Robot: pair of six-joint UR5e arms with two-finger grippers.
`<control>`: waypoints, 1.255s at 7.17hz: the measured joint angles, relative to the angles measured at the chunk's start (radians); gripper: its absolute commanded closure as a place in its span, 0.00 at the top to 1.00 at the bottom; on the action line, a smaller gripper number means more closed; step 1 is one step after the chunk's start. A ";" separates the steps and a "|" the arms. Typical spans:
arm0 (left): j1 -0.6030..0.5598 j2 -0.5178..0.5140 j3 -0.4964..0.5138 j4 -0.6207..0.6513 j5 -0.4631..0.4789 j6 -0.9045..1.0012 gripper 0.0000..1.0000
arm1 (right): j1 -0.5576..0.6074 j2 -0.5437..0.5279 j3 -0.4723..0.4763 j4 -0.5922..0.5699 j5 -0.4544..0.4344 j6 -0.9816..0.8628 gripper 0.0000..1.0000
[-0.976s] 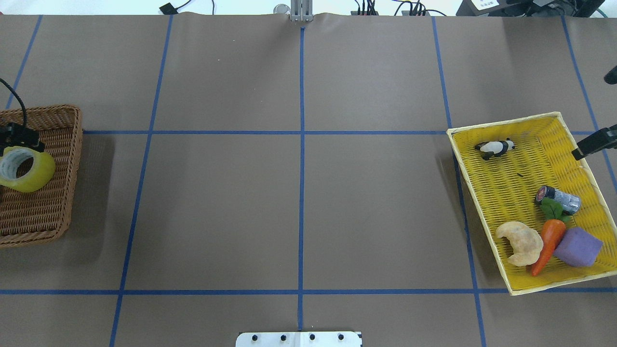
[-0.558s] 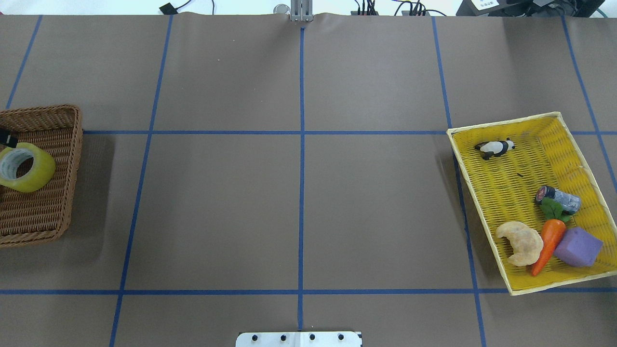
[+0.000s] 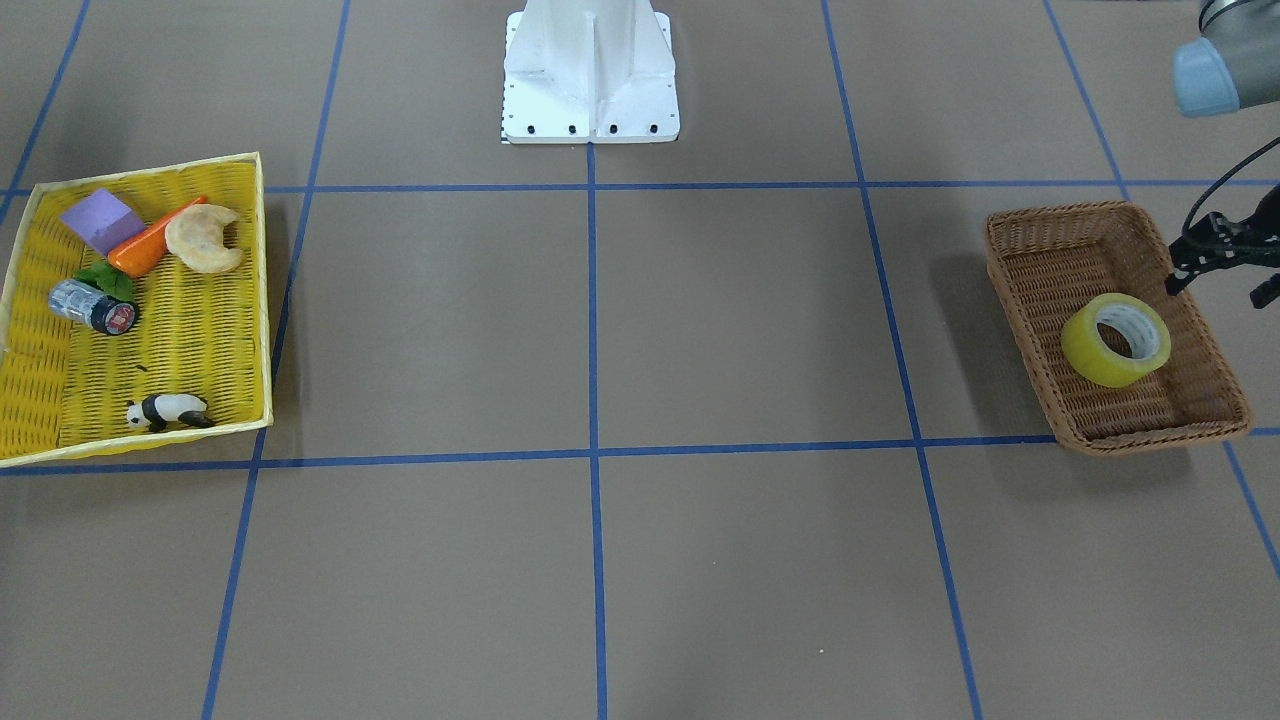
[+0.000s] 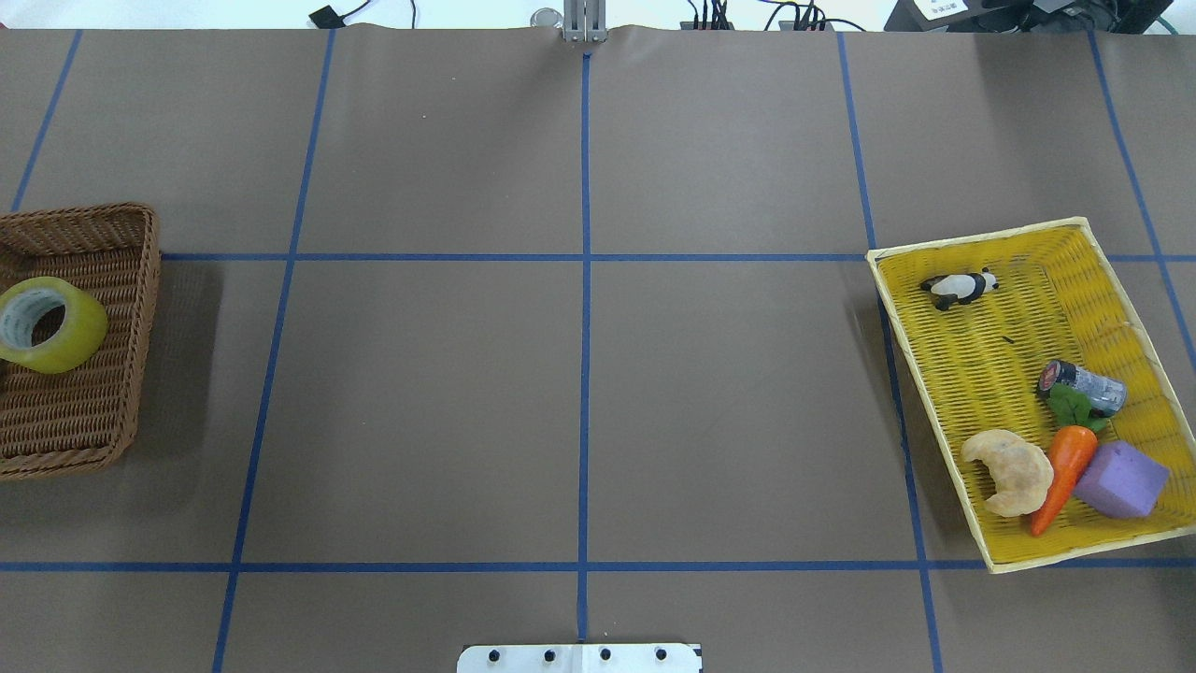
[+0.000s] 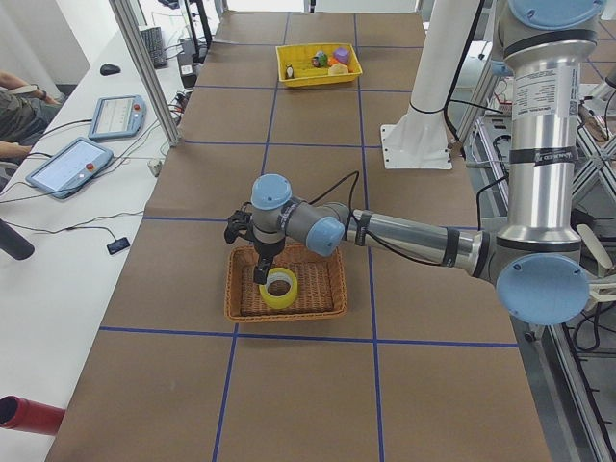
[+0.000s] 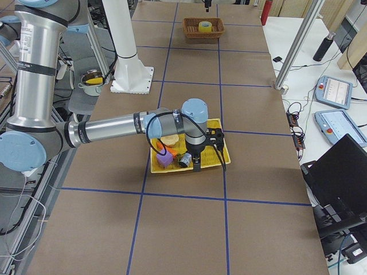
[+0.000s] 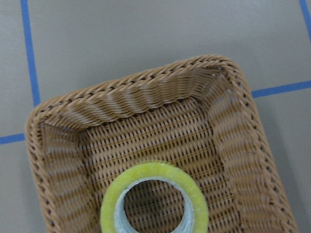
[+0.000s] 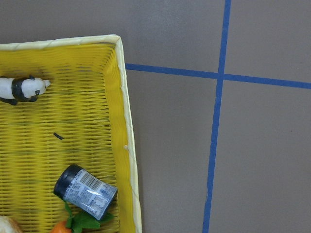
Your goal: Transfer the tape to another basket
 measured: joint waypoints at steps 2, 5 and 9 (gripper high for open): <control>-0.065 0.002 0.040 0.031 -0.004 -0.026 0.98 | 0.001 0.038 -0.038 0.002 0.001 0.000 1.00; -0.132 0.005 0.059 0.031 -0.029 -0.041 0.98 | -0.002 0.044 -0.046 0.004 0.001 -0.001 1.00; -0.134 0.002 0.058 0.039 -0.134 -0.044 0.98 | -0.001 0.038 -0.070 -0.001 0.019 0.010 1.00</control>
